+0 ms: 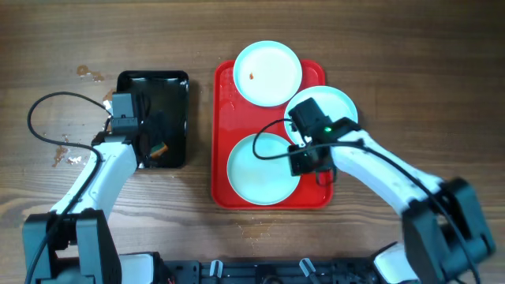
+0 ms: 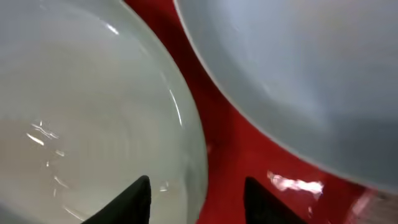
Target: Clean dirty plates on tray and stack at the side
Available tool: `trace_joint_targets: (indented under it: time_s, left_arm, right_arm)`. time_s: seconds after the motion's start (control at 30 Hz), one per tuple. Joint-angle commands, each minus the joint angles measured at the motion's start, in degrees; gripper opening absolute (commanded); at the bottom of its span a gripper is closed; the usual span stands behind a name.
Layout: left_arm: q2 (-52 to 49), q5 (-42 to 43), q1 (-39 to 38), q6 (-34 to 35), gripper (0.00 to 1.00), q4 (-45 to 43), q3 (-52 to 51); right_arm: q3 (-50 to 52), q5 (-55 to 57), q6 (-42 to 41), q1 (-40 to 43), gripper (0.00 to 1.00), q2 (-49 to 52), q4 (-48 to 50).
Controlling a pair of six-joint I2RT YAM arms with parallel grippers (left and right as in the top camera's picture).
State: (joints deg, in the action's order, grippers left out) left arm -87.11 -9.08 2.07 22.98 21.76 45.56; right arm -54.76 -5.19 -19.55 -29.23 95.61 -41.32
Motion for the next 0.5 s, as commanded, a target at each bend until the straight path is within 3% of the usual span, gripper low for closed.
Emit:
trace_joint_targets:
  time_s: [0.0, 0.1, 0.3, 0.47]
  left_arm:
    - [-0.35, 0.28, 0.35, -0.28, 1.0, -0.07, -0.57]
    - [-0.35, 0.28, 0.35, -0.28, 1.0, -0.07, -0.57]
    - [-0.35, 0.28, 0.35, -0.28, 1.0, -0.07, -0.57]
    - [-0.35, 0.31, 0.35, -0.28, 1.0, -0.07, -0.57]
  right_arm:
    - [0.13, -2.38, 0.66, 0.17, 0.38, 4.48, 3.23]
    - [0.13, -2.36, -0.13, 0.17, 0.04, 6.84, 3.74]
    - [-5.55, 12.11, -0.09, -0.83, 0.04, -3.85, -6.8]
    - [-5.9, 32.41, -2.34, -10.03, 0.04, -16.5, -8.13]
